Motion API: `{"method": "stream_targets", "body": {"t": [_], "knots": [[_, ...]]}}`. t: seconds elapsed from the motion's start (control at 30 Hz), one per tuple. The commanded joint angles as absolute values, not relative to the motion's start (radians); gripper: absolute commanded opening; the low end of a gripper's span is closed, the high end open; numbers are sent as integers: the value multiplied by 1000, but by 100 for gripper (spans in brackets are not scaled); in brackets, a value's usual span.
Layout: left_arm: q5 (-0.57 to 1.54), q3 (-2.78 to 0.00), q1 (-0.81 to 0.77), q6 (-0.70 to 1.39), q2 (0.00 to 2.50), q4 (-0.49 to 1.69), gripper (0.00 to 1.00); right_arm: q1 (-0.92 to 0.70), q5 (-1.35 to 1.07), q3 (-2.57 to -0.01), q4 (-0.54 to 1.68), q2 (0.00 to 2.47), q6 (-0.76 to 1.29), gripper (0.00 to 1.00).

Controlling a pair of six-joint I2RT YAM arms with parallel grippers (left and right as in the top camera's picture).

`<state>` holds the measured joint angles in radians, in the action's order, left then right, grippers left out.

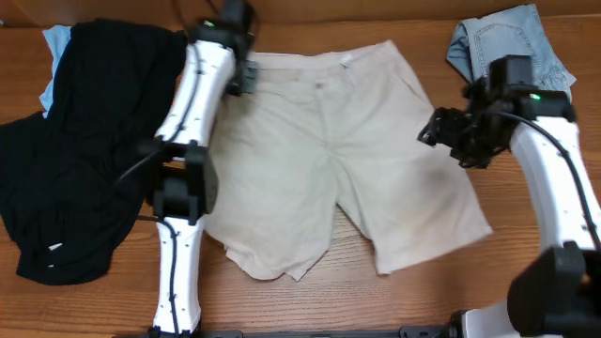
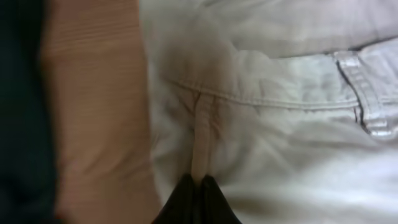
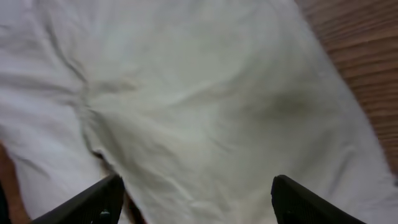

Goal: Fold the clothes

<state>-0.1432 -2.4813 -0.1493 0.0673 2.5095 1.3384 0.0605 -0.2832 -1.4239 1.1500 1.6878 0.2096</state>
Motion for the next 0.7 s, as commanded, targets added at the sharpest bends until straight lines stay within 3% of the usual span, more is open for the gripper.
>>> {"method": "stream_targets", "body": {"t": [0.0,0.1,0.17,0.3,0.37,0.5,0.67], "knots": [[-183,-2519,-60,124,2497,1434,6,58,-244,-1420,1142,1731,212,80],[-139,-2486,-18,123,2498,1481,11,57,-247,-1420,1142,1760,212,80],[-124,-2474,-4,123,2498,1492,21,52,-247,-1420,1143,1771,213,80],[-107,-2474,3,107,2498,1505,61,22,-247,-1414,1156,1787,213,80],[-107,-2476,-1,100,2498,1514,76,-4,-247,-1393,1151,1787,225,80],[-75,-2502,-12,79,2495,1545,87,-59,-249,-1328,1116,1787,267,78],[112,-2600,-14,20,2489,1594,86,-144,-252,-1217,1049,1787,293,69]]}}
